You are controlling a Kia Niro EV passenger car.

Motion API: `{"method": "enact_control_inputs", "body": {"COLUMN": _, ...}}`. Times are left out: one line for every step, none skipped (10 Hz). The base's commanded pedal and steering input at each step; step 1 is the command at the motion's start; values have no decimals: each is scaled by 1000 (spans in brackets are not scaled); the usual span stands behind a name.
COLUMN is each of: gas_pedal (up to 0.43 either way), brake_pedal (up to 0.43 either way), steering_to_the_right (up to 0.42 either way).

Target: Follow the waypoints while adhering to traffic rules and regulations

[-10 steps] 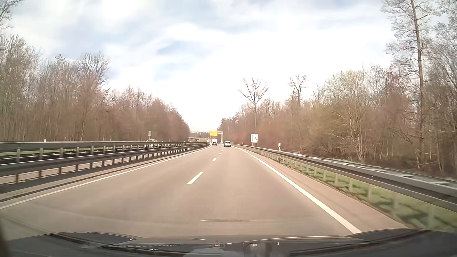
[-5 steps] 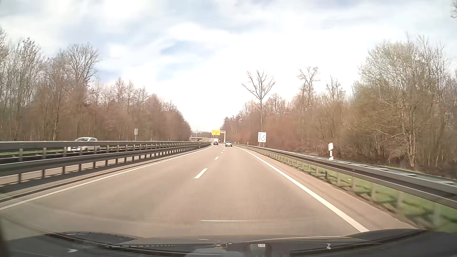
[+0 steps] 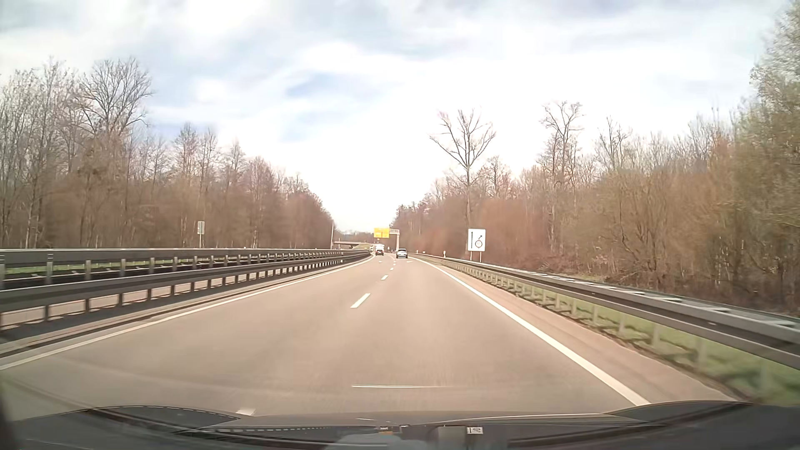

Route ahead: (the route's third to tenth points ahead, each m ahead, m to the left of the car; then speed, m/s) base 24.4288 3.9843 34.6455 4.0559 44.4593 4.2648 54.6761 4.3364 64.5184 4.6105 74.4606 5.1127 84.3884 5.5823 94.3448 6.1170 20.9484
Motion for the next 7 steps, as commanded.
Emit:
{"method": "enact_control_inputs", "body": {"gas_pedal": 8, "brake_pedal": 0, "steering_to_the_right": -1}}
{"method": "enact_control_inputs", "body": {"gas_pedal": 20, "brake_pedal": 0, "steering_to_the_right": -1}}
{"method": "enact_control_inputs", "body": {"gas_pedal": 28, "brake_pedal": 0, "steering_to_the_right": -1}}
{"method": "enact_control_inputs", "body": {"gas_pedal": 39, "brake_pedal": 0, "steering_to_the_right": 0}}
{"method": "enact_control_inputs", "body": {"gas_pedal": 39, "brake_pedal": 0, "steering_to_the_right": 2}}
{"method": "enact_control_inputs", "body": {"gas_pedal": 47, "brake_pedal": 0, "steering_to_the_right": 3}}
{"method": "enact_control_inputs", "body": {"gas_pedal": 47, "brake_pedal": 0, "steering_to_the_right": 3}}
